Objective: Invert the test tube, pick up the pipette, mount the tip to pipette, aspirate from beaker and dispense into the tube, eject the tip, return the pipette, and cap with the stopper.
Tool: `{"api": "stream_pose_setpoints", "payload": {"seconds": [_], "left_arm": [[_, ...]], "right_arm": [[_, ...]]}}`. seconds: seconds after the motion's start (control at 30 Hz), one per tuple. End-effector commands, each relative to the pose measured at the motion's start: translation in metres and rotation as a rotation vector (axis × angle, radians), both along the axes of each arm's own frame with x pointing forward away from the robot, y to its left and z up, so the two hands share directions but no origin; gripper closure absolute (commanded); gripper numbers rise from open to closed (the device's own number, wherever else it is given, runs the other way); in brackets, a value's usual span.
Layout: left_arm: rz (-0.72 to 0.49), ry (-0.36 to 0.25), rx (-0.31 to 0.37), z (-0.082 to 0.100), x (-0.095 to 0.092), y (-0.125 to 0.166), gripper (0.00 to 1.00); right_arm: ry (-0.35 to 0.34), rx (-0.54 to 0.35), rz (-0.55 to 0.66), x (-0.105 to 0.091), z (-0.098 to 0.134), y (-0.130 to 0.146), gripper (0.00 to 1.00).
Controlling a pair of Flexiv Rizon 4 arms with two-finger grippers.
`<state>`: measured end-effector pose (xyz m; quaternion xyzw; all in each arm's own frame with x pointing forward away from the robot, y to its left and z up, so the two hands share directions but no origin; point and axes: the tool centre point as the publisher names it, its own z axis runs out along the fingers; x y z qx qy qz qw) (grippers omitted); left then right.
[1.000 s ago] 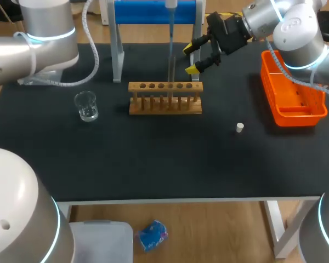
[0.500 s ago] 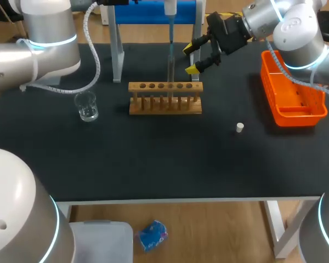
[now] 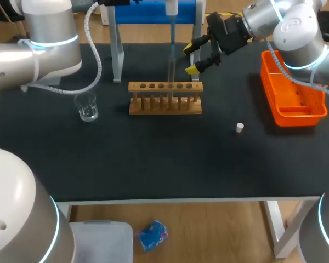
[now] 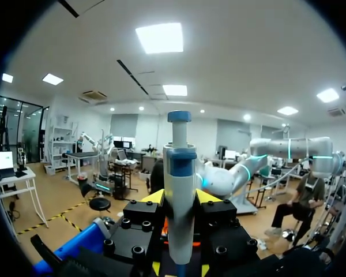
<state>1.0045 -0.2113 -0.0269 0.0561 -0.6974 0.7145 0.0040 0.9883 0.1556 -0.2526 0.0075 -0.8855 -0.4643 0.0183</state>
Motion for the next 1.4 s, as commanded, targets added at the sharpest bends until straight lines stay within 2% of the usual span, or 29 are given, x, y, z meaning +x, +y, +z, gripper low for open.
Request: {"api": "stream_pose_setpoints", "payload": {"seconds": [0.03, 0.37, 0.5, 0.77, 1.1, 1.4], "left_arm": [[-0.008, 0.002, -0.005, -0.001, 0.004, -0.004, 1.00], [-0.013, -0.001, -0.010, -0.003, 0.009, -0.006, 1.00], [-0.002, -0.031, -0.007, -0.003, 0.010, -0.006, 1.00], [0.026, -0.043, -0.001, -0.003, 0.015, -0.001, 1.00], [0.061, -0.041, 0.010, -0.004, 0.014, 0.009, 1.00], [0.054, -0.025, 0.003, -0.007, 0.010, 0.006, 1.00]], "right_arm": [[0.002, -0.002, 0.002, 0.001, 0.000, 0.000, 0.00], [0.002, -0.002, 0.002, 0.001, 0.000, 0.000, 0.00], [0.002, -0.002, 0.002, 0.001, 0.000, 0.000, 0.00], [0.002, -0.002, 0.002, 0.001, 0.000, 0.000, 0.00], [0.002, -0.002, 0.002, 0.001, 0.000, 0.000, 0.00], [0.002, -0.002, 0.002, 0.001, 0.000, 0.000, 0.00]]}}
